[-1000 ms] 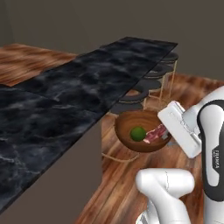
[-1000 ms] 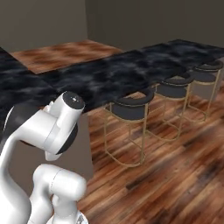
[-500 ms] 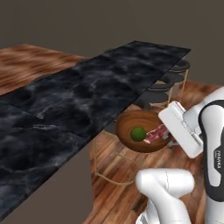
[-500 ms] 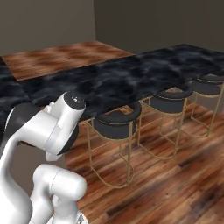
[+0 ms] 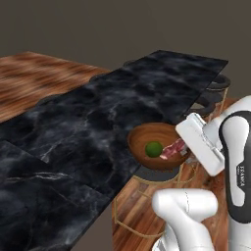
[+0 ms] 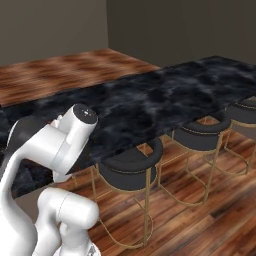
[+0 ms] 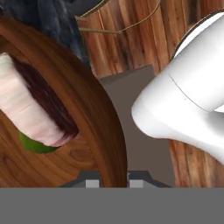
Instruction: The microwave is finished heating the steak and lime. Take the bowl containing the food and place it on the dining counter.
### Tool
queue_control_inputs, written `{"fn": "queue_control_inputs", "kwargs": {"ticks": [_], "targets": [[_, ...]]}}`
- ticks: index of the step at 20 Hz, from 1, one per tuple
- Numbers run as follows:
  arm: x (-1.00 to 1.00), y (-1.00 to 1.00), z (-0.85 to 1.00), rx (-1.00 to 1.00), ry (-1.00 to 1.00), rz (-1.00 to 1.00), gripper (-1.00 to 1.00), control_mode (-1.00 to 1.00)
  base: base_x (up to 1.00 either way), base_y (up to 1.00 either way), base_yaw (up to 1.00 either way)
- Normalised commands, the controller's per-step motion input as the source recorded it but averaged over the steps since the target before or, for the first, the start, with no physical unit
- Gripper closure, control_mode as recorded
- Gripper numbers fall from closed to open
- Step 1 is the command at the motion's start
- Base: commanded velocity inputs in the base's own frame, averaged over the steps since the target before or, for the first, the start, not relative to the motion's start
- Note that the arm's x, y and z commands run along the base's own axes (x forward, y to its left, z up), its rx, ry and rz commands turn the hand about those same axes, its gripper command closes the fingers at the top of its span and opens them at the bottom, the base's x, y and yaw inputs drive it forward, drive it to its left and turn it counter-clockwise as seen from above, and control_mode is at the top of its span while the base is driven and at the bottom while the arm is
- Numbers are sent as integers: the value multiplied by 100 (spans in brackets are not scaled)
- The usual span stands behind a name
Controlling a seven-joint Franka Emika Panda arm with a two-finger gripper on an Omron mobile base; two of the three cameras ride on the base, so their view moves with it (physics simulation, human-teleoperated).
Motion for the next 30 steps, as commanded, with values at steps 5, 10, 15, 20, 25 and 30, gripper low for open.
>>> {"fn": "queue_control_inputs", "kwargs": {"ticks": [5, 10, 15, 20, 25, 30], "targets": [[100, 1, 0, 0, 11, 0, 100, -100, 0, 0, 0], [100, 11, 0, 0, 14, 0, 100, -100, 0, 0, 0], [100, 38, -13, 0, 8, 0, 100, -100, 0, 0, 0], [100, 61, -31, -1, 5, 0, 100, -100, 0, 0, 0], [100, 42, -58, -1, 0, 0, 100, -100, 0, 0, 0], [100, 28, -64, 0, -2, 0, 100, -100, 0, 0, 0]]}}
